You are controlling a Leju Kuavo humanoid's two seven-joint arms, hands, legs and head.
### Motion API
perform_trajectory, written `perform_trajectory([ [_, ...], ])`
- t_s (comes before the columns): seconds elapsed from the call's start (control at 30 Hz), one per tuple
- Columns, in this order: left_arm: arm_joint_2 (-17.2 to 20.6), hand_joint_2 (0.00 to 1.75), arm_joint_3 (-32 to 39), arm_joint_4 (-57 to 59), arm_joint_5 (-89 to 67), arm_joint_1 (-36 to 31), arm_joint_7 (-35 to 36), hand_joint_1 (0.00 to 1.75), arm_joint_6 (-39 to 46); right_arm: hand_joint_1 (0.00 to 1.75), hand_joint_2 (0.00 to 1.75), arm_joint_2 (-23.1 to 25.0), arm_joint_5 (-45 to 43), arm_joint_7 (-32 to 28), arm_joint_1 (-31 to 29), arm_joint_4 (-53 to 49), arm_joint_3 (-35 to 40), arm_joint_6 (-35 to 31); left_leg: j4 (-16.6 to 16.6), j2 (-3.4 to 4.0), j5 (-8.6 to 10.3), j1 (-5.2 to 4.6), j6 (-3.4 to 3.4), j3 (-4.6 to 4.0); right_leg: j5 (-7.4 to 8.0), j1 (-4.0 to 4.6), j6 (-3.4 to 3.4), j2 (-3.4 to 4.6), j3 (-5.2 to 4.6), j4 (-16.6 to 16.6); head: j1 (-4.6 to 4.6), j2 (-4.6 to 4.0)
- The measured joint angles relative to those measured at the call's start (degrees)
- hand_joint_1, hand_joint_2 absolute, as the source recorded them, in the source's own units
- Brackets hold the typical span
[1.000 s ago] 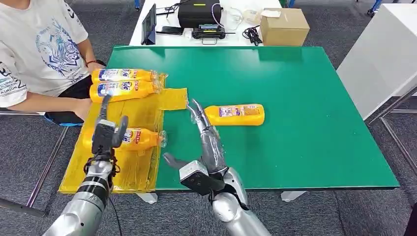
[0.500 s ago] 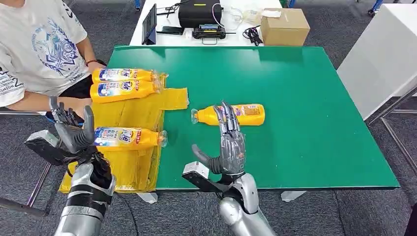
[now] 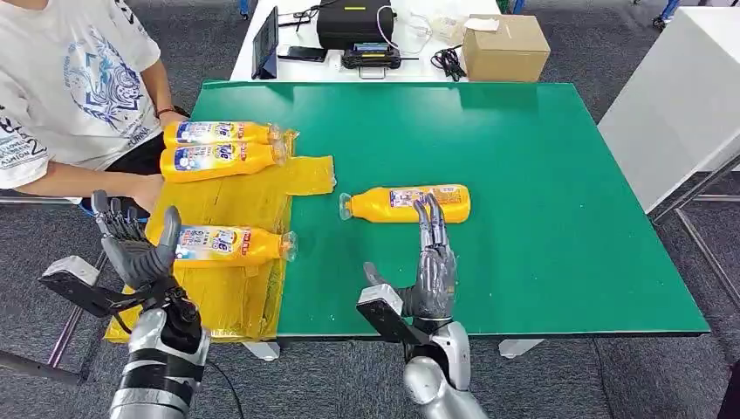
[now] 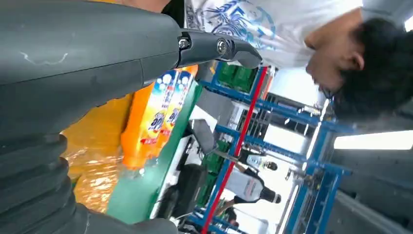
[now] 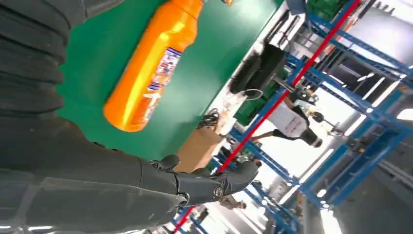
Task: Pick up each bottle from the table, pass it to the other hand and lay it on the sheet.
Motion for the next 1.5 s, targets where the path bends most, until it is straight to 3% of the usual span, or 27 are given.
perform_trajectory([
  [0.4,-1.35,1.75,-5.66,-5.64,-5.45,5.32,-0.35,0.00,1.35,0.00,1.75,0.04,-5.38,-2.56,2.30,-0.59,-2.78,0.17,0.00,0.01,-0.03,0.01,0.00,0.00,0.00,0.01,0.00,0.00,-0.01,0.00,0.00,0.00],
  [0.43,-1.35,1.75,-5.81,-5.84,-6.19,5.47,-0.46,0.00,1.66,0.94,1.75,0.04,-5.90,-2.80,2.38,-0.72,-2.85,0.26,0.00,0.01,-0.02,0.01,0.00,0.00,0.00,0.01,0.00,0.00,-0.01,0.00,0.02,0.00],
  [0.47,-1.35,1.75,-6.12,-6.08,-7.56,5.66,-0.50,1.73,2.20,1.66,1.75,0.06,-6.60,-3.23,2.48,-0.87,-2.93,0.46,0.00,0.01,-0.02,0.01,0.00,0.01,0.00,0.01,0.00,0.00,-0.01,0.01,0.02,0.00],
  [0.5,-1.33,1.75,-6.60,-6.37,-9.57,5.91,-0.57,1.75,3.06,0.84,1.75,0.09,-7.42,-3.76,2.62,-1.09,-3.04,0.79,0.00,0.00,-0.02,0.01,0.00,0.00,0.00,0.01,0.00,0.00,0.00,0.01,0.02,0.00],
  [0.53,-1.33,1.75,-7.23,-6.87,-12.43,6.35,-0.61,1.75,4.00,0.00,1.75,0.22,-8.40,-4.42,2.79,-1.40,-3.28,1.32,0.00,0.00,-0.02,0.01,0.00,0.00,0.00,0.01,0.00,0.00,0.00,0.01,0.02,0.00],
  [0.57,-1.33,1.75,-7.87,-7.35,-14.75,6.75,-0.63,0.00,4.68,0.00,1.75,0.35,-9.28,-5.03,2.95,-1.73,-3.55,1.82,0.00,0.01,-0.02,0.01,0.00,0.00,0.00,0.00,0.00,0.00,0.00,0.01,0.00,0.00],
  [0.6,-1.33,1.75,-8.61,-7.96,-16.83,7.23,-0.63,0.00,5.29,0.00,1.75,0.42,-10.34,-5.64,3.09,-2.12,-3.85,2.51,0.00,0.01,-0.02,0.00,0.00,-0.01,0.00,0.00,0.00,0.00,0.00,0.01,0.02,0.00],
  [0.63,-1.33,1.75,-9.22,-8.47,-18.13,7.62,-0.63,0.54,5.73,1.75,1.75,0.46,-11.07,-5.99,3.21,-2.45,-4.05,3.04,0.00,0.01,-0.02,0.00,0.00,-0.01,0.00,0.00,0.00,0.00,0.00,0.01,0.02,0.00],
  [0.67,-1.33,1.75,-9.77,-8.88,-19.07,7.94,-0.63,1.75,5.90,1.75,1.75,0.52,-11.55,-6.25,3.32,-2.76,-4.27,3.39,0.00,0.01,-0.03,-0.01,0.00,-0.01,0.00,0.00,0.00,0.00,0.00,0.00,0.00,0.00],
  [0.7,-1.33,1.75,-10.27,-9.25,-19.89,8.23,-0.63,1.75,6.19,1.59,1.75,0.61,-11.92,-6.51,3.38,-2.99,-4.42,3.80,0.00,0.01,-0.03,-0.01,0.01,-0.01,0.00,0.00,0.00,0.00,0.00,-0.01,0.02,0.00],
  [0.73,-1.31,1.75,-10.82,-9.54,-20.34,8.51,-0.63,0.00,6.12,0.00,1.75,0.68,-12.09,-6.73,3.45,-3.19,-4.57,4.02,0.00,0.00,-0.03,-0.01,0.01,-0.01,0.00,0.00,0.00,0.00,-0.01,-0.01,0.00,0.00],
  [0.77,-1.29,1.75,-11.32,-9.82,-20.46,8.76,-0.63,0.00,5.38,0.00,1.75,0.79,-12.16,-7.17,3.53,-3.45,-4.77,4.37,0.00,0.00,-0.03,-0.01,0.01,-0.01,0.00,0.00,0.00,0.00,-0.01,-0.01,0.02,0.00],
  [0.8,-1.27,1.75,-11.76,-9.97,-20.44,8.94,-0.63,0.00,4.50,1.75,1.75,0.83,-12.20,-7.48,3.59,-3.61,-4.88,4.53,0.00,0.00,-0.03,0.00,0.01,-0.01,0.00,0.00,0.00,0.00,0.00,-0.01,0.02,0.00],
  [0.83,-1.25,1.75,-12.17,-9.99,-20.33,9.07,-0.63,1.75,3.71,1.75,1.75,0.85,-12.31,-7.63,3.60,-3.76,-4.99,4.79,0.00,0.00,-0.03,0.00,0.01,-0.01,0.00,0.00,0.00,0.00,0.00,-0.01,0.02,0.00],
  [0.87,-1.25,1.75,-12.57,-9.99,-20.31,9.20,-0.63,1.33,3.04,0.12,1.75,0.92,-12.49,-7.72,3.61,-3.85,-5.12,5.05,0.00,0.01,-0.04,0.00,0.01,-0.01,0.00,0.01,0.00,0.00,-0.01,-0.01,0.00,0.00],
  [0.9,-1.25,1.75,-12.85,-9.97,-20.38,9.34,-0.63,0.00,2.30,0.00,1.75,0.98,-12.57,-7.89,3.65,-3.98,-5.23,5.29,0.00,0.04,-0.04,0.00,0.01,0.00,0.00,0.01,0.00,0.01,-0.01,-0.01,0.02,0.00],
  [0.93,-1.25,1.75,-13.20,-9.95,-20.31,9.42,-0.63,0.00,1.37,0.58,1.75,0.98,-12.59,-8.26,3.73,-4.11,-5.25,5.49,0.00,0.04,-0.04,0.00,0.01,0.00,0.00,0.01,0.00,0.01,-0.02,-0.01,-0.02,0.00],
  [0.97,-1.25,1.75,-13.50,-9.80,-20.16,9.42,-0.63,1.75,0.44,1.75,1.75,1.03,-12.90,-8.61,3.81,-4.30,-5.27,5.73,0.00,0.03,-0.03,0.00,0.01,0.00,0.00,0.01,0.00,0.00,-0.01,-0.01,0.02,0.00],
  [1.0,-1.25,1.75,-13.64,-9.71,-20.09,9.43,-0.63,1.75,-0.02,1.13,1.75,1.14,-13.23,-8.72,3.89,-4.42,-5.27,5.97,0.00,0.02,-0.03,0.01,0.00,0.00,-0.01,0.01,-0.01,0.00,-0.01,-0.01,0.02,0.00],
  [1.03,-1.25,1.75,-13.75,-9.53,-19.96,9.43,-0.63,0.00,-0.48,0.00,1.75,1.25,-13.75,-8.83,3.95,-4.61,-5.29,6.36,0.00,0.03,-0.03,0.01,0.00,0.00,-0.01,0.01,0.00,0.00,-0.01,-0.01,0.02,0.00],
  [1.07,-1.25,1.75,-13.86,-9.31,-19.92,9.42,-0.61,0.00,-0.79,0.05,1.75,1.33,-14.43,-9.05,4.04,-4.77,-5.31,6.85,0.00,0.05,-0.03,0.01,0.00,0.01,-0.01,0.01,0.00,0.01,-0.01,-0.01,0.00,0.00],
  [1.1,-1.25,1.75,-13.90,-9.14,-19.77,9.43,-0.61,0.17,-1.16,1.75,1.75,1.36,-15.02,-9.27,4.12,-4.90,-5.31,7.33,0.00,0.05,-0.03,0.01,0.00,0.00,-0.01,0.01,0.00,0.01,-0.01,-0.01,0.00,0.00],
  [1.13,-1.25,1.75,-13.98,-8.95,-19.76,9.42,-0.59,1.75,-1.57,1.17,1.75,1.36,-15.52,-9.51,4.15,-4.92,-5.34,7.54,0.00,0.05,-0.03,0.01,0.00,0.01,-0.01,0.01,0.00,0.01,-0.01,0.00,0.02,0.00],
  [1.17,-1.27,1.75,-14.05,-8.77,-19.74,9.41,-0.57,1.75,-1.68,0.37,1.75,1.36,-15.81,-9.68,4.15,-4.92,-5.34,7.74,0.00,0.04,-0.03,0.01,0.01,0.01,-0.01,0.01,0.00,0.01,-0.02,-0.01,0.00,0.00],
  [1.2,-1.27,1.75,-14.14,-8.59,-19.59,9.38,-0.50,0.00,-2.12,0.00,1.75,1.38,-15.85,-9.90,4.15,-4.92,-5.34,7.87,0.00,0.04,-0.03,0.01,0.01,0.00,-0.01,0.01,0.00,0.01,-0.01,-0.01,0.00,0.00],
  [1.5,-1.33,1.75,-15.10,-7.22,-18.41,9.30,0.37,0.00,-3.63,0.00,1.75,1.44,-15.90,-10.36,4.66,-5.42,-5.31,7.72,0.00,0.03,-0.03,0.00,0.01,0.00,-0.01,0.01,0.00,0.01,-0.02,-0.01,0.02,0.00],
])
